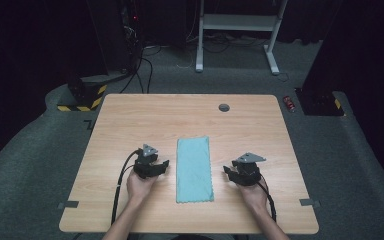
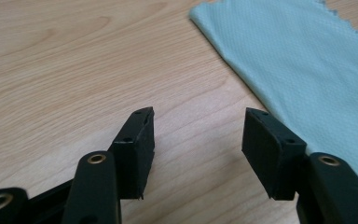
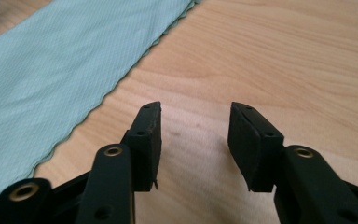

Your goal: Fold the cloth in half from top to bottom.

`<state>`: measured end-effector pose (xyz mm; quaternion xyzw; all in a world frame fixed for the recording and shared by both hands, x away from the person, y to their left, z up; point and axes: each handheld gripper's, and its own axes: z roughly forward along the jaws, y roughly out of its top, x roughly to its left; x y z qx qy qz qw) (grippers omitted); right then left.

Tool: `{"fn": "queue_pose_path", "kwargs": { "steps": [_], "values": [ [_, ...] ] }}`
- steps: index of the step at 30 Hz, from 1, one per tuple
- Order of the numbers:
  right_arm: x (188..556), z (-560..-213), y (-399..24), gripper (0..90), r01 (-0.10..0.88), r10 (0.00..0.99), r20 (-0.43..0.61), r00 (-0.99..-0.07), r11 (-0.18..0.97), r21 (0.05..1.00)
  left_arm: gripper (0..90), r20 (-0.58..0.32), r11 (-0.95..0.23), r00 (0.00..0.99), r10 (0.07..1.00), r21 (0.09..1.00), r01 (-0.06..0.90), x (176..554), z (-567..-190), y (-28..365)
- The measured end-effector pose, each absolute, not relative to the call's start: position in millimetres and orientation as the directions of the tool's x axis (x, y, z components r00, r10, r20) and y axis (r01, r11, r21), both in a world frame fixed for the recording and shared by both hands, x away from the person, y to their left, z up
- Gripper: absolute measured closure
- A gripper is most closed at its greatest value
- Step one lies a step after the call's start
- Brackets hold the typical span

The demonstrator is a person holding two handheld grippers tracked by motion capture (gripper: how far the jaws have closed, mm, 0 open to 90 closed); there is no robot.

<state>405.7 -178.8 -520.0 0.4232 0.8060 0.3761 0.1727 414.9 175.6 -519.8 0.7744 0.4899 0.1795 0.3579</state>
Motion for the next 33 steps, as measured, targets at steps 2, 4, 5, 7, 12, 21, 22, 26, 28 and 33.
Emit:
{"fn": "queue_pose_path", "kwargs": {
  "steps": [2,4,5,7,12,21,22,26,28,33],
  "values": [
    [410,-520,-176,56.0,0.560,0.808,0.034,-0.588,0.376,0.739,43.2,-0.069,-0.271,0.458,0.886,0.725,0.633,420,-519,173],
    [415,-518,-173,56.1,0.562,0.807,0.043,-0.589,0.371,0.739,44.1,-0.102,-0.229,0.452,0.886,0.751,0.619,424,-519,174],
    [417,-517,-172,56.2,0.553,0.804,0.044,-0.593,0.367,0.748,44.1,-0.114,-0.226,0.450,0.886,0.741,0.633,429,-518,174],
    [423,-514,-169,56.4,0.553,0.803,0.054,-0.594,0.359,0.752,43.8,-0.107,-0.235,0.451,0.886,0.736,0.635,433,-517,172],
    [435,-510,-161,59.2,0.563,0.801,0.073,-0.594,0.349,0.750,44.1,-0.119,-0.227,0.451,0.884,0.736,0.638,445,-513,171],
    [451,-503,-156,57.6,0.575,0.793,0.134,-0.595,0.303,0.760,41.5,-0.148,-0.212,0.468,0.871,0.747,0.631,462,-498,162],
    [453,-503,-155,58.0,0.582,0.794,0.147,-0.590,0.292,0.759,41.4,-0.142,-0.216,0.470,0.871,0.748,0.628,463,-497,160],
    [461,-501,-154,60.9,0.595,0.794,0.169,-0.584,0.278,0.754,41.5,-0.152,-0.219,0.477,0.865,0.743,0.632,469,-496,155],
    [464,-499,-153,61.3,0.591,0.792,0.159,-0.589,0.288,0.754,41.6,-0.141,-0.228,0.485,0.863,0.747,0.625,472,-494,152],
    [470,-495,-149,62.0,0.584,0.790,0.150,-0.595,0.296,0.756,41.4,-0.142,-0.233,0.493,0.858,0.748,0.621,480,-489,145]
  ]
}}
